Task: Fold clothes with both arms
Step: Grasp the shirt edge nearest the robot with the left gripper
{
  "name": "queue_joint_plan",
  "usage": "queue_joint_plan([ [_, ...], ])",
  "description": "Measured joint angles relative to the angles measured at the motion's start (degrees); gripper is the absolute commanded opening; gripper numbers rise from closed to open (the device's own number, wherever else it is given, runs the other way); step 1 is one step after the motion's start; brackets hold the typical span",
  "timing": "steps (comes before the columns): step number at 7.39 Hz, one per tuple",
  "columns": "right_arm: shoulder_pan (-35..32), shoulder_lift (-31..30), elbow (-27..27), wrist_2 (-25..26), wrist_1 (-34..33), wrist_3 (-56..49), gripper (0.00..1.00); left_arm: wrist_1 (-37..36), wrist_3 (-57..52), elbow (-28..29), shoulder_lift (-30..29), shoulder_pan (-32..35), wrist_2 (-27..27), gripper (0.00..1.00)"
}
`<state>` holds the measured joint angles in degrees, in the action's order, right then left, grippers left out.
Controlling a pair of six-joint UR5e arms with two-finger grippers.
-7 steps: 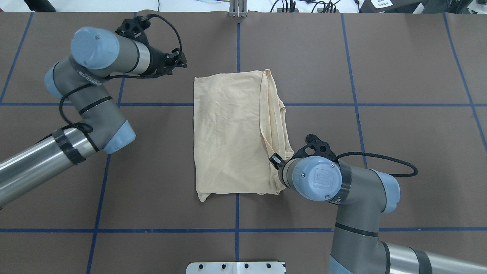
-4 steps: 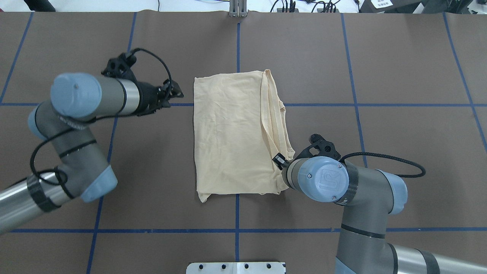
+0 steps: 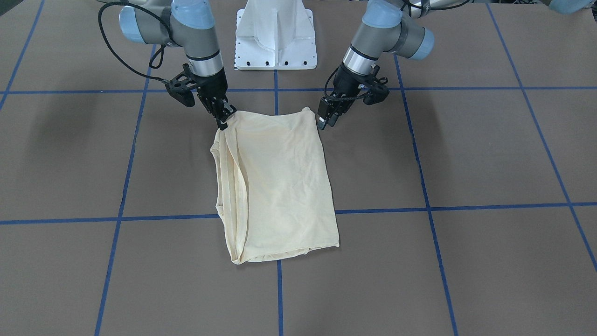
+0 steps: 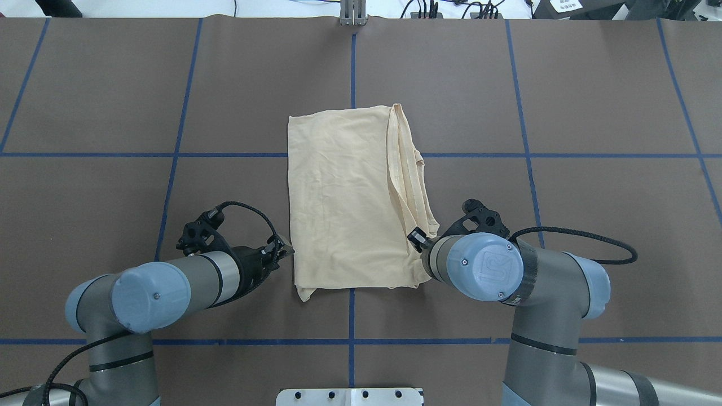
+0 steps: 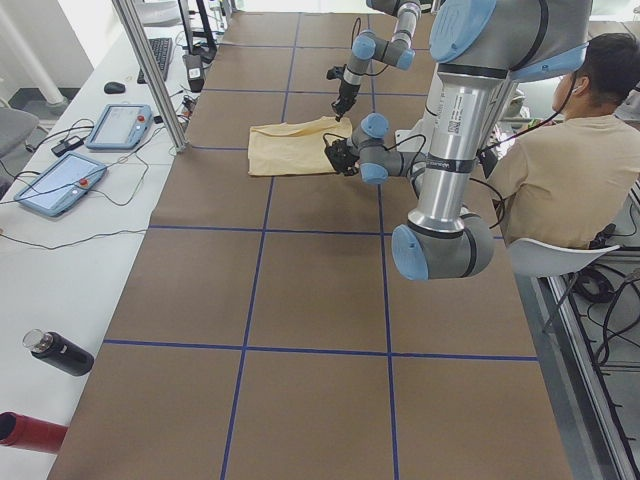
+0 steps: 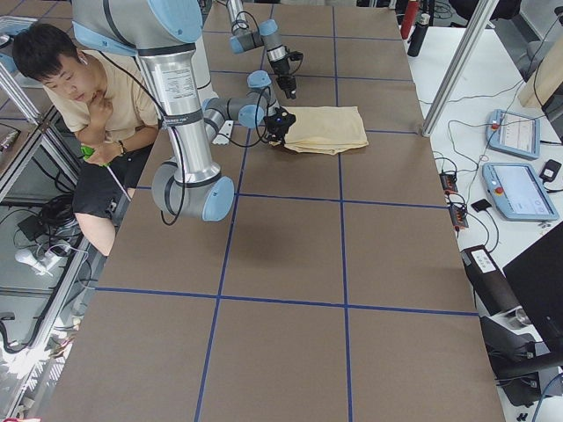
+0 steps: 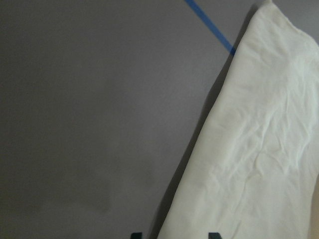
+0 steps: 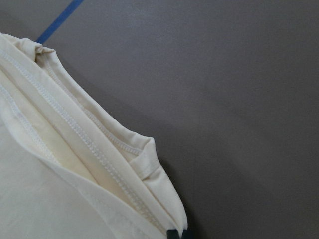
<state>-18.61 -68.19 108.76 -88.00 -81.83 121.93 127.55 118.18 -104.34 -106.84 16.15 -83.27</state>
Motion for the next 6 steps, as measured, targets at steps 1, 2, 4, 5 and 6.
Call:
queue_joint_plan([
  [1,0.0,0.0,0.0,0.0,0.0,0.0,0.0,-0.4,0.5,0.0,-0.5,-0.9,0.4,0.5],
  [2,0.0,0.0,0.1,-0.1,0.0,0.0,0.0,-0.6,0.7,0.2,-1.0,-1.3,0.6,0.5],
  [4,0.0,0.0,0.4,-0.1,0.0,0.0,0.0,-0.9,0.9,0.6,-1.6,-2.5,0.6,0.48],
  [5,0.0,0.0,0.4,-0.1,0.0,0.0,0.0,-1.2,0.9,0.6,-1.7,-3.1,0.6,0.46],
  [6,0.0,0.0,0.5,-0.1,0.0,0.0,0.0,-1.5,0.9,0.6,-1.6,-3.5,0.7,0.39],
])
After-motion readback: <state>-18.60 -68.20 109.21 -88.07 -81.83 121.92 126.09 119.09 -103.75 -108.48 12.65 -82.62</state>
